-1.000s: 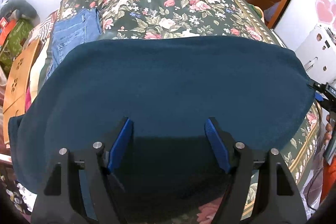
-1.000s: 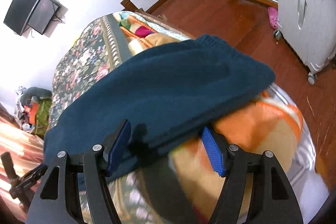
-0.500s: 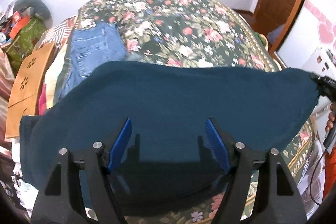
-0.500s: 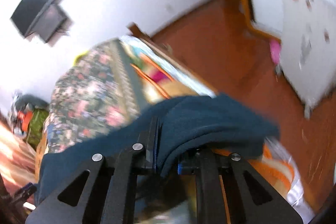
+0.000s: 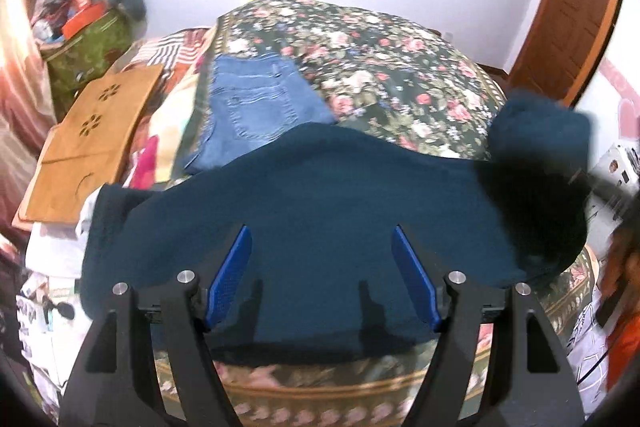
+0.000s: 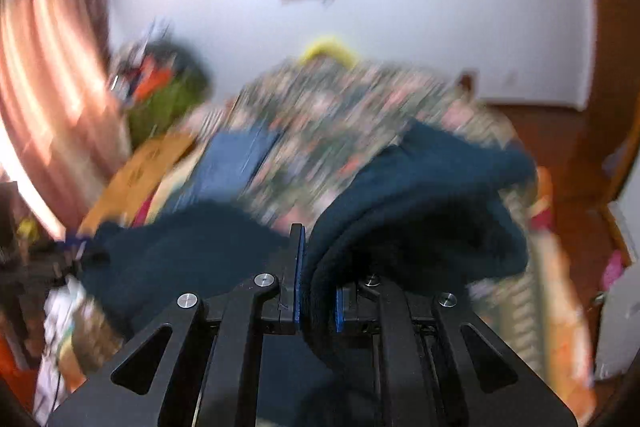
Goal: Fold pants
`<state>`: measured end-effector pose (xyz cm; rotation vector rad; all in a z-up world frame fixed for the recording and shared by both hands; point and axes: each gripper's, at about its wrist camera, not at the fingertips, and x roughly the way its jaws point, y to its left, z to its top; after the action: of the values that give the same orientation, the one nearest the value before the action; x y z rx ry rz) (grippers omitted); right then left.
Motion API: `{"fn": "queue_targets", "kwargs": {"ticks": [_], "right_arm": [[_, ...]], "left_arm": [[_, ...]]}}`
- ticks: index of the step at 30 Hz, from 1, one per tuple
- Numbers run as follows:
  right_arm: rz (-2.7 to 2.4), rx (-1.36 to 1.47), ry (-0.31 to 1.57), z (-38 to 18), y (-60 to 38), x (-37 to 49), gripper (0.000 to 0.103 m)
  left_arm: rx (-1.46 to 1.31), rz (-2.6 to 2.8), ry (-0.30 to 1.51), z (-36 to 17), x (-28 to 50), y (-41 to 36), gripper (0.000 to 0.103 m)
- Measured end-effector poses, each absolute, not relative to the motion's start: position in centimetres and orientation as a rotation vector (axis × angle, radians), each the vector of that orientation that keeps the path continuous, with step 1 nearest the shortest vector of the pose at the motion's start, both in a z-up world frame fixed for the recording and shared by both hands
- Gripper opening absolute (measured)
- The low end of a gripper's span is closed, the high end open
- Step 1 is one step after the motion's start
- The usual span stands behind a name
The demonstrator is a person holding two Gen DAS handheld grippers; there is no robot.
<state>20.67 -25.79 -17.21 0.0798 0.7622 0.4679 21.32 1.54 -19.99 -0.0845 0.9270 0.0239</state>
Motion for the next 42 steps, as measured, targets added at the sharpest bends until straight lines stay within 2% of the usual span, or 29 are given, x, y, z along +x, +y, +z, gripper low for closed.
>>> {"fn": "queue_targets", "kwargs": {"ticks": [2,5,6,8,12,15,17,22,31,33,35,36,38,42], "right_arm": [[0.518,0.023,0.876,-20.7,-22.6,20.2,0.011],[0.549,-0.041,1.024,-24.9,-19.5,19.3,0.018],[0.539,-0.054,1.019,-24.8,-19.2,19.1,0.019],[0.544,-0.060,1.009,-23.9,-19.5,18.6,0.029],[0.559,-0.003,0.989,-21.9,-21.2,18.2,0.032],[0.525,0.022,0.933,-20.0,-23.5,17.5,0.039],[0.491,0.049,0.899,-19.3,-25.3,17.6,0.045],[0.350,0.018,0.863,-19.9,-29.5,17.3,0.046],[0.303,0.084,0.961,-24.2,-32.7,17.4,0.046],[0.316,0.095,0.974,-25.0,-32.6,17.4,0.046],[0.321,0.105,0.974,-25.4,-32.9,17.2,0.046],[0.324,0.113,0.972,-25.3,-33.2,16.9,0.046],[0.331,0.131,0.972,-25.4,-33.5,16.9,0.046],[0.337,0.140,0.971,-25.7,-33.7,16.7,0.046]], "left_arm": [[-0.089,0.030,0.937,-20.3,20.7,2.4,0.072],[-0.094,0.030,0.960,-21.0,20.2,3.1,0.072],[-0.094,0.025,0.968,-21.3,20.1,3.1,0.072],[-0.090,0.014,0.975,-21.4,20.2,2.8,0.072],[-0.079,-0.038,0.970,-20.9,21.0,0.6,0.072],[-0.060,-0.097,0.962,-20.0,22.0,-2.0,0.073],[-0.044,-0.139,0.953,-19.4,22.8,-4.3,0.077],[0.008,-0.219,0.955,-19.4,24.8,-9.7,0.082],[0.226,-0.296,1.067,-25.2,28.3,-20.1,0.081],[0.267,-0.269,1.074,-26.5,29.2,-21.2,0.078],[0.304,-0.215,1.085,-27.6,30.2,-21.6,0.060],[0.309,-0.202,1.090,-27.9,30.5,-21.3,0.056],[0.279,-0.176,1.105,-28.1,30.9,-20.1,0.036],[0.192,-0.124,1.055,-26.1,29.6,-16.4,0.032]]}}
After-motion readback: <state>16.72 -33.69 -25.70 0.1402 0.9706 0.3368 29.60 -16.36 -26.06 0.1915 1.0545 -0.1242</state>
